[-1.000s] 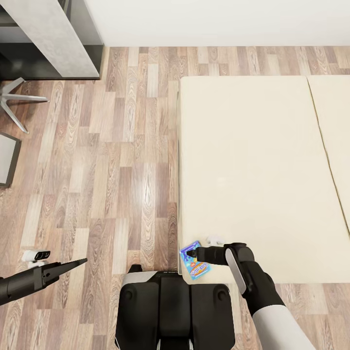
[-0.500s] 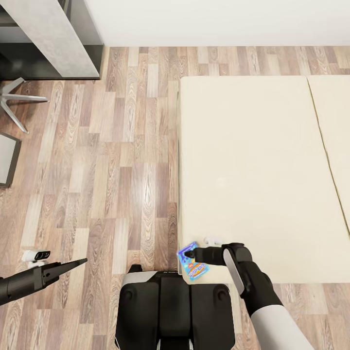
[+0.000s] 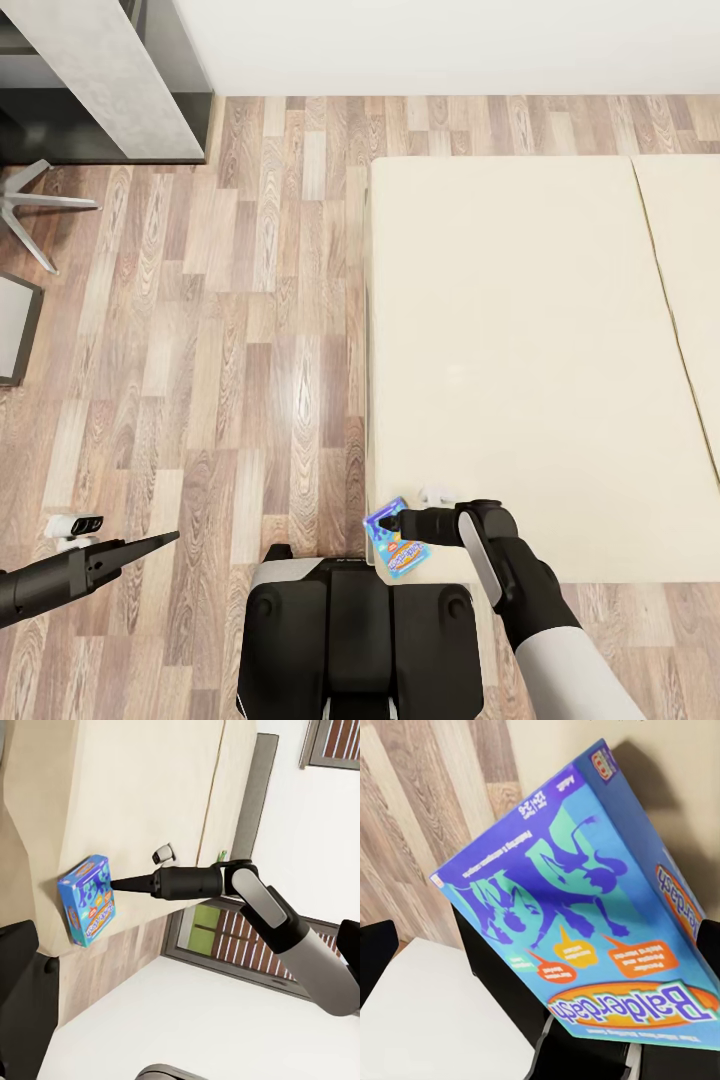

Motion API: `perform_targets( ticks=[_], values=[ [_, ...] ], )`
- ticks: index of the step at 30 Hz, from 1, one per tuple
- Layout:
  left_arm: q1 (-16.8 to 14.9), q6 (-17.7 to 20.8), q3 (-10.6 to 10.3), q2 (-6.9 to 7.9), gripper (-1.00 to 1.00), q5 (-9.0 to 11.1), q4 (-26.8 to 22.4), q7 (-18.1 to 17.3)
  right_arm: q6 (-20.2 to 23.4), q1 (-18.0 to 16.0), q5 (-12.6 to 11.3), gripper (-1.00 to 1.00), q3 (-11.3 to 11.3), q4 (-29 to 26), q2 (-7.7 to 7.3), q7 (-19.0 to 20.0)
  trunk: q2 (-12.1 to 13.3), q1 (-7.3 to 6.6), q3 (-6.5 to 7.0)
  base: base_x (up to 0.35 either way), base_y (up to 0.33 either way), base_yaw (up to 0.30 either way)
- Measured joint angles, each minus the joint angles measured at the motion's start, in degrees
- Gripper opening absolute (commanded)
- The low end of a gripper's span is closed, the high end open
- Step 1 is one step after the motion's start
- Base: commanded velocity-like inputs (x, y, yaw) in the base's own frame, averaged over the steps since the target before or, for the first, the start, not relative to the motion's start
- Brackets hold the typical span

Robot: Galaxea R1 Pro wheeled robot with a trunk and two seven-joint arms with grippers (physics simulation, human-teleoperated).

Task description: Put all the toys in the child's room - the three board games (two on the bed and one on the table), the two jigsaw puzzles on the table, and the tennis ball on the table - inside the toy box on the table in the child's room.

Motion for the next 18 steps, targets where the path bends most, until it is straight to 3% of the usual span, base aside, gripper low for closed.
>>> perform_targets(
  ticks=[18],
  values=[
    [0.0,0.0,0.0,0.0,1.0,0.0,0.0,0.0,-0.3,0.1,0.3,1.0,0.1,-0.1,-0.07,0.0,0.0,0.0,0.0,0.0,0.0,0.0]
  ],
)
